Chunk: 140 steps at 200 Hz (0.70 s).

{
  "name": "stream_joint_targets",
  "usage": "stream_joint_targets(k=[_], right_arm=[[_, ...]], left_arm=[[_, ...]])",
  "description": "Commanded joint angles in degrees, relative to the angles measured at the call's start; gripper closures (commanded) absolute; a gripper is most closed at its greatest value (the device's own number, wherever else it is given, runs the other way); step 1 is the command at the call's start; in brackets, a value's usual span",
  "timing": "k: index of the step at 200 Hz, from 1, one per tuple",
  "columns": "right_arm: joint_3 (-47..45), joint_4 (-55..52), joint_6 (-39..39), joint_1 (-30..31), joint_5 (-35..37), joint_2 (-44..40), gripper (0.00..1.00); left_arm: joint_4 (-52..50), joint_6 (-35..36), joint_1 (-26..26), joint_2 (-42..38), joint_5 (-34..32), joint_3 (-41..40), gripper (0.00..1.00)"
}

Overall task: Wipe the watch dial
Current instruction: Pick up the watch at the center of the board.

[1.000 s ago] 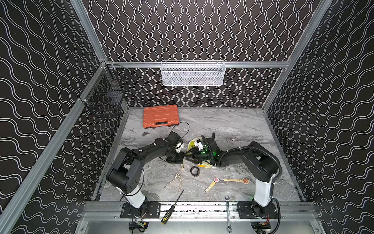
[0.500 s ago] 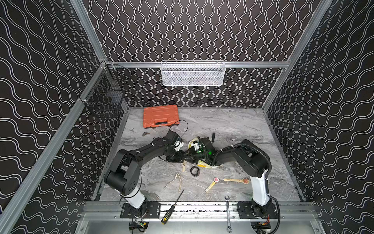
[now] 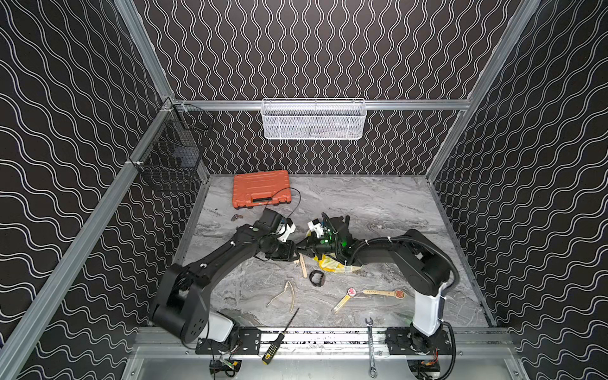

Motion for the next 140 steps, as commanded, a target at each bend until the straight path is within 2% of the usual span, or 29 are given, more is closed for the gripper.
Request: stream_joint_targets(k=[1, 22, 51, 82, 109, 140], right_arm=[[-0.34, -0.27, -8.69, -0.32, -0.46, -5.86, 1.0], [-0.92, -3.16, -15.91, -1.27, -1.02, -12.81, 1.0], [0.0, -13.71, -29.48, -1.74, -1.07, -23.84, 1.0], [1.13, -23.8, -40.96, -2.18, -2.85, -32.96, 1.0], [0.35, -28.23, -48.06, -2.27, -5.85, -39.95, 1.0], [-3.11, -26.71, -49.38, -2.27, -8.32, -46.51, 1.0]], left_arm=[[-2.78, 1.3, 2.15, -4.69, 3.43, -0.13, 0.61], [-1.85, 0.68, 3.37, -9.53, 3.81, 0.38, 0.6], [4.76, -0.03, 3.4, -13.91, 7.63, -1.01, 0.59], [20.43, -2.09, 2.89, -15.36, 16.15, -6.84, 0.57], [32.18, 0.34, -0.51, -17.67, 13.53, -9.76, 0.55], [50.24, 5.74, -6.22, -21.2, 11.83, -15.19, 0.33]])
